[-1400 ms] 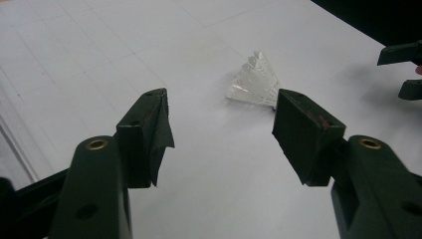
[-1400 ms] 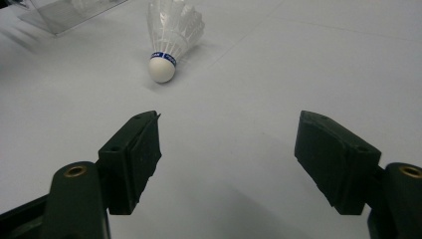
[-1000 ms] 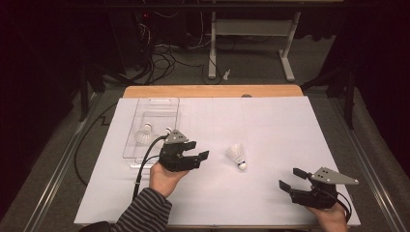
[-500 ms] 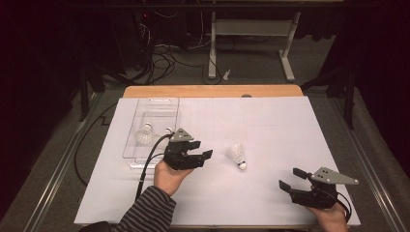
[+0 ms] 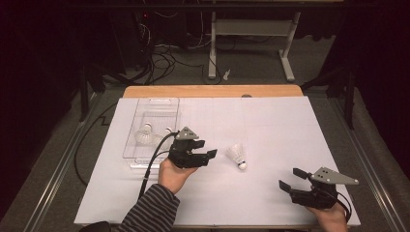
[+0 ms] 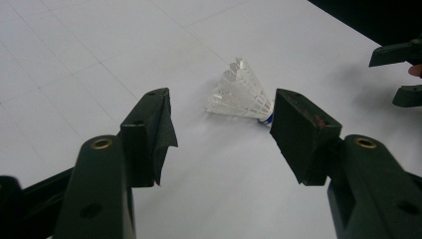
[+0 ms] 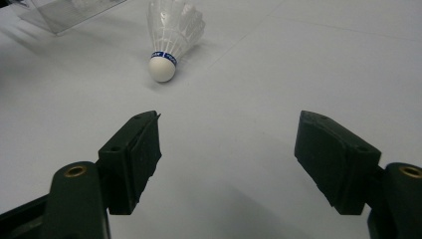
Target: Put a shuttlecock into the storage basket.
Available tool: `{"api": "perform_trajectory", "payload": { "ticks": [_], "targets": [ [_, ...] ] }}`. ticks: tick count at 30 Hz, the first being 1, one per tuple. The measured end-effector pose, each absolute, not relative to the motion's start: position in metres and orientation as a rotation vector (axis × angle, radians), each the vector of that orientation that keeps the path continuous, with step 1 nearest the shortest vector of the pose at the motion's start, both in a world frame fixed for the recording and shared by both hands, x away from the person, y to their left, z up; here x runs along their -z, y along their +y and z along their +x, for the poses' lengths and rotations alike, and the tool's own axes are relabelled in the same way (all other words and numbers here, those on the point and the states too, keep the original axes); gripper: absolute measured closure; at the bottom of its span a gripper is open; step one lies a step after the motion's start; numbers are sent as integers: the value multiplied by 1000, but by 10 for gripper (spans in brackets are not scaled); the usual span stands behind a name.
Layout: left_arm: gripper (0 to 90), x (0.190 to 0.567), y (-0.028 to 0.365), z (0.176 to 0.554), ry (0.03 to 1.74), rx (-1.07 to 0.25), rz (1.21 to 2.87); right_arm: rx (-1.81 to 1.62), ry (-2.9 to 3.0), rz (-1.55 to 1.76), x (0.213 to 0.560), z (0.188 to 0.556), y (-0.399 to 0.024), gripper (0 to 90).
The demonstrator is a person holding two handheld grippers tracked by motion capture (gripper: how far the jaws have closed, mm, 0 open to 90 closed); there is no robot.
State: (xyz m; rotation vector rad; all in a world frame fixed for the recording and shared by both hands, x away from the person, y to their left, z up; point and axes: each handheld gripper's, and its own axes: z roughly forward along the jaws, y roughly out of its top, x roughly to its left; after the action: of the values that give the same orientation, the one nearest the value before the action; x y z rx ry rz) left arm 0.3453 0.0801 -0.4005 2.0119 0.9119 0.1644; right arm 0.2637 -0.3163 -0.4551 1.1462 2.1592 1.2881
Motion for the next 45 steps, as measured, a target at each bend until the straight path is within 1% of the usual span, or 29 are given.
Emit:
{"api": "perform_trajectory", "payload": {
  "ticks": [19,33,45],
  "targets": [
    [427,396,62,357,885,-143,2031,-1289,2159,1145,455,264,-317,267],
    [434,396,57,363,890,-130,2050,-1289,2159,1145,455,264,-316,268],
    [456,391,47,369,903,-109,2108,-1288,2160,1146,455,264,-317,268]
  ]
}}
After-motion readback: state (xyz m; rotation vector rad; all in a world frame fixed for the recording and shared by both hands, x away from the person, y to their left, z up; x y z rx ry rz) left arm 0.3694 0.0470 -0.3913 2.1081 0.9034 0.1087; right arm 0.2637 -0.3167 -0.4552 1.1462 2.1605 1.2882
